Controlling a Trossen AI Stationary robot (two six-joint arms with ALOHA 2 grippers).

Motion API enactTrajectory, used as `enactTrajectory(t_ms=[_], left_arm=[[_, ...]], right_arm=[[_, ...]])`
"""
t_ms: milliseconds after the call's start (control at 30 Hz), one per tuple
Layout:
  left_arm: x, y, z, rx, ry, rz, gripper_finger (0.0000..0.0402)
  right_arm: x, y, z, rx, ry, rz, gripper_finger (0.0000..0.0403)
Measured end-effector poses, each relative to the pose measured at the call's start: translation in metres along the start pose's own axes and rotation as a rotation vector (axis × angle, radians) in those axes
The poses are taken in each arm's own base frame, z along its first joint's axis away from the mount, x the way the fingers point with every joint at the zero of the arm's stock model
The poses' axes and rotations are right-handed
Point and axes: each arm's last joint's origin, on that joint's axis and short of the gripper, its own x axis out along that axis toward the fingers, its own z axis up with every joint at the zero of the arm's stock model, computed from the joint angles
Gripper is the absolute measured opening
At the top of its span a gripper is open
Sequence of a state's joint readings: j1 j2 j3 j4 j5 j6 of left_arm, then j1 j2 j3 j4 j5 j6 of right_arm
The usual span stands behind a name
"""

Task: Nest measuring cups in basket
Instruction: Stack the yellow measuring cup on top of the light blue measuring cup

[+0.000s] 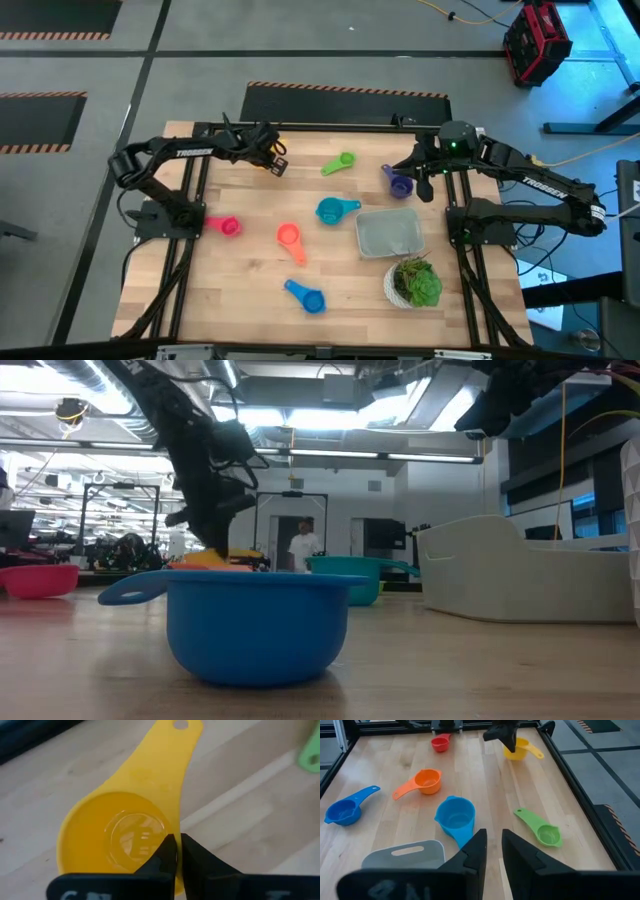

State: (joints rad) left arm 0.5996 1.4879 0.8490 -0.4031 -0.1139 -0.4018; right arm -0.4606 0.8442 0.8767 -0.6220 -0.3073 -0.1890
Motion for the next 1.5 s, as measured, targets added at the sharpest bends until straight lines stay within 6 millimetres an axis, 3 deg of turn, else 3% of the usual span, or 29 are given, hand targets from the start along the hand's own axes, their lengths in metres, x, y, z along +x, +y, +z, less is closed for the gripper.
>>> enactTrajectory(t_ms=[300, 700, 1067, 1300, 1500], left_arm=[[-0.020, -0.039, -0.009, 0.072, -0.086, -0.130, 0.0002], [-0.045, -0.107, -0.022, 0.161, -0.243, -0.532, 0.0002], [-0.069, -0.145, -0.041, 0.222, -0.354, -0.706, 0.0002], [-0.069, -0.165, -0.057, 0.257, -0.363, -0.717, 0.0002], [-0.060, -0.178, -0.060, 0.278, -0.351, -0.699, 0.0002]], right_arm=[[0.000, 0.000, 0.000, -0.005, 0.000, -0.001, 0.0065], [0.000, 0.000, 0.000, -0.029, -0.001, -0.003, 0.0064], [0.000, 0.000, 0.000, -0.029, 0.000, -0.002, 0.0064], [0.000, 0.000, 0.000, -0.029, -0.002, 0.001, 0.0064], [0.000, 0.000, 0.000, -0.030, -0.004, 0.000, 0.0064]])
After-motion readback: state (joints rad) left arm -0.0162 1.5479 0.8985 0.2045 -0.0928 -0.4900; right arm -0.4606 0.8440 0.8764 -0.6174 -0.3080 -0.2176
